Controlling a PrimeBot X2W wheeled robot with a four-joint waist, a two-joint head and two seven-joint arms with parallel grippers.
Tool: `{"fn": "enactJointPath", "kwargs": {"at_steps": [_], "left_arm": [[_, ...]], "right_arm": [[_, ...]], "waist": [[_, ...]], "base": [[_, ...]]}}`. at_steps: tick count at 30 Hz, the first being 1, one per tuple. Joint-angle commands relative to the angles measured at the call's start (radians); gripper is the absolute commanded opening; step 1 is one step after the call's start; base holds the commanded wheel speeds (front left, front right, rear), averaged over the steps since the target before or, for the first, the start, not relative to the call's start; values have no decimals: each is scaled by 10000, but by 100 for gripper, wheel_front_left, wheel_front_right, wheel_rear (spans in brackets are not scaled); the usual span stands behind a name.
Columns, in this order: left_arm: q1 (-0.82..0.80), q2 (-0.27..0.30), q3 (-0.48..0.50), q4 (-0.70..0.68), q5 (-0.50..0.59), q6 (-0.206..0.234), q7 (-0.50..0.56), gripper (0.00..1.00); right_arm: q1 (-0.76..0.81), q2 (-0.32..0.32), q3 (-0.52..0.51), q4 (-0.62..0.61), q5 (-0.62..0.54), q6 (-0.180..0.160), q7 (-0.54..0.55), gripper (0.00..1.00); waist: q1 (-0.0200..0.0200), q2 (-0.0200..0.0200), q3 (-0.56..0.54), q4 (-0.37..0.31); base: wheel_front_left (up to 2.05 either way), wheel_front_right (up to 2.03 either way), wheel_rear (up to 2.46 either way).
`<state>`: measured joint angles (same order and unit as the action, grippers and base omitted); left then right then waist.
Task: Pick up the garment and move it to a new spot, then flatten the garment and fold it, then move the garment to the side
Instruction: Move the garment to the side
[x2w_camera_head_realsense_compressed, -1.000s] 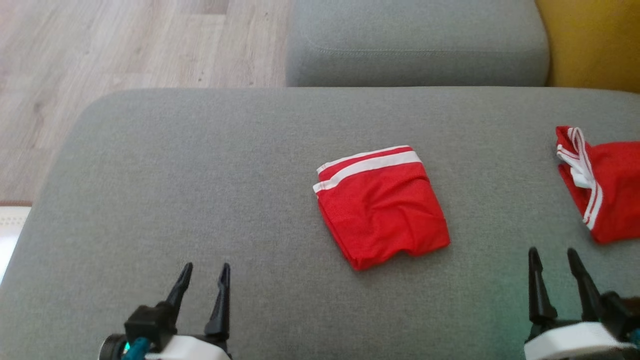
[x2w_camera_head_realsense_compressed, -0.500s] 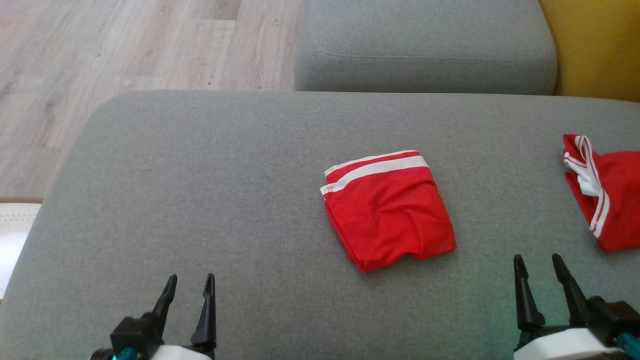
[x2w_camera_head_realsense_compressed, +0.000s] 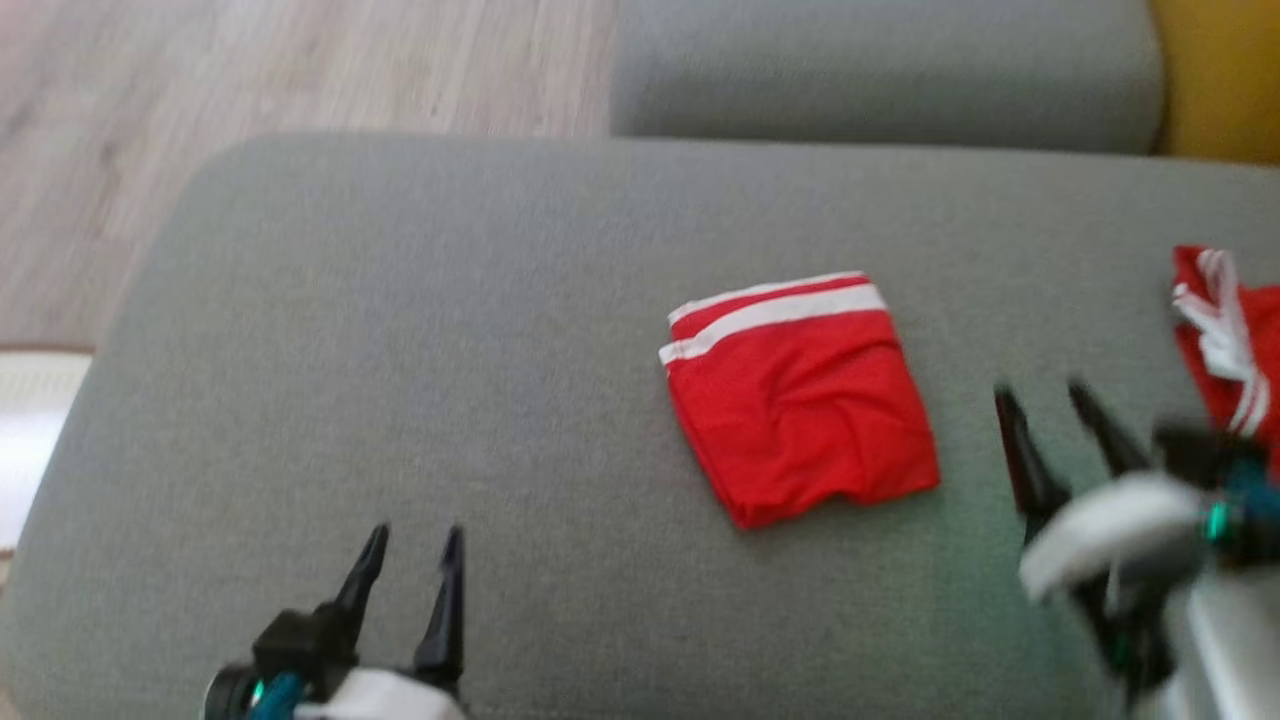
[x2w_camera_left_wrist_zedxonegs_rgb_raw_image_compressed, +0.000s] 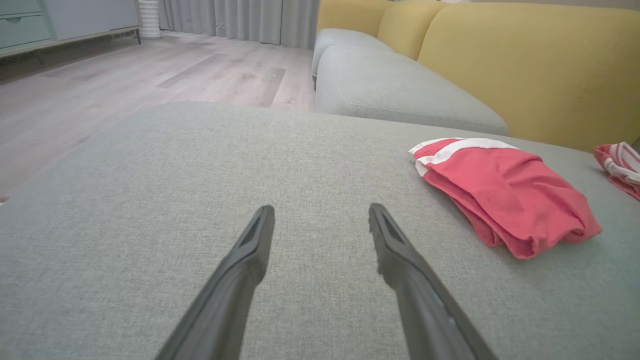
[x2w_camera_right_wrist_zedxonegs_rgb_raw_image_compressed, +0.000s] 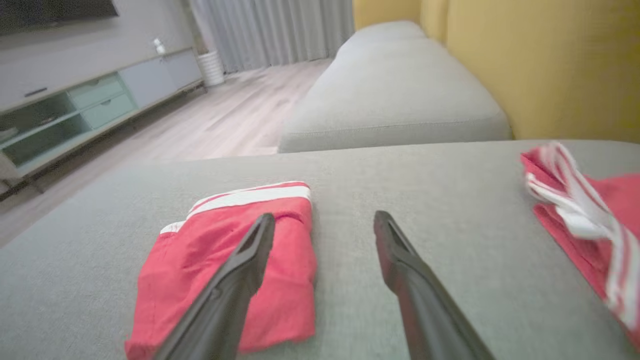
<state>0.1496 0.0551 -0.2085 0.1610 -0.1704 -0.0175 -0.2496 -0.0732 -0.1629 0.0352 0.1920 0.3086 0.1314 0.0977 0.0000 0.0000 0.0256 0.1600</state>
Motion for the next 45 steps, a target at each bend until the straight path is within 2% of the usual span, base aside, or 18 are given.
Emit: {"fn": "enactJointPath", "kwargs": {"at_steps": [1,7,11,16,17,18,22,24,25,26,30,31,34,37,40,45], "left_arm": [[-771,-48,177,-395,-100,2,-122,100],[-1436,-48,-541,-407,-615,239,-122,100],[-1729,-49,-924,-431,-1064,630,-122,100],[-1910,-49,-1350,-481,-1305,891,-122,100],[-1907,-49,-1366,-490,-1318,933,-122,100],[-1890,-49,-1346,-498,-1319,974,-122,100],[-1851,-49,-1226,-521,-1227,976,-122,100],[-1814,-49,-1148,-541,-1172,955,-122,100],[-1814,-49,-1148,-541,-1172,955,-122,100],[-1728,-49,-977,-575,-1110,962,-122,100],[-1564,-49,-761,-627,-1031,886,-122,100],[-1564,-49,-761,-627,-1031,886,-122,100],[-1500,-49,-780,-586,-959,744,-122,100],[-1456,-49,-876,-512,-876,618,-122,100],[-1533,-49,-949,-468,-816,568,-122,100],[-1771,-49,-1077,-421,-735,495,-122,100]], "right_arm": [[-858,-245,177,-336,197,-7,414,100],[-2628,-665,517,832,710,-7,3428,100],[-3339,-1079,684,1779,384,-7,4216,100],[-3617,-910,534,2766,405,-7,4791,100],[-3634,-837,491,2856,521,-7,4807,61],[-3657,-734,399,2923,670,-7,4752,0],[-3804,-421,258,2943,1106,-7,4470,0],[-3869,-416,306,2872,1187,-7,4288,0],[-3869,-416,306,2872,1187,-7,4288,0],[-3975,-441,397,2789,1167,-7,4086,0],[-4240,-624,509,2619,1056,-7,3728,0],[-4240,-624,509,2619,1056,-7,3728,0],[-4400,-793,532,2583,933,-7,3510,0],[-4502,-925,540,2630,825,-7,3347,0],[-4625,-1101,540,2672,698,-7,3150,0],[-5161,-1586,532,2836,229,-7,2939,0]], "waist": [[0,0,497,294],[0,0,1349,1151],[0,0,1655,1632],[0,0,1734,1902],[0,0,1718,1889],[0,0,1692,1836],[0,0,1633,1307],[0,0,1596,890],[0,0,1596,890],[0,0,1554,287],[0,0,1569,-1035],[0,0,1569,-1035],[0,0,1630,-1983],[0,0,1696,-2643],[0,0,1813,-2920],[0,0,2058,-2831]], "base": [[0,0,0],[0,0,0],[0,0,0],[0,0,0],[0,0,0],[0,0,0],[0,0,0],[0,0,0],[0,0,0],[0,0,0],[0,0,0],[0,0,0],[0,0,0],[0,0,0],[0,0,0],[0,0,0]]}}
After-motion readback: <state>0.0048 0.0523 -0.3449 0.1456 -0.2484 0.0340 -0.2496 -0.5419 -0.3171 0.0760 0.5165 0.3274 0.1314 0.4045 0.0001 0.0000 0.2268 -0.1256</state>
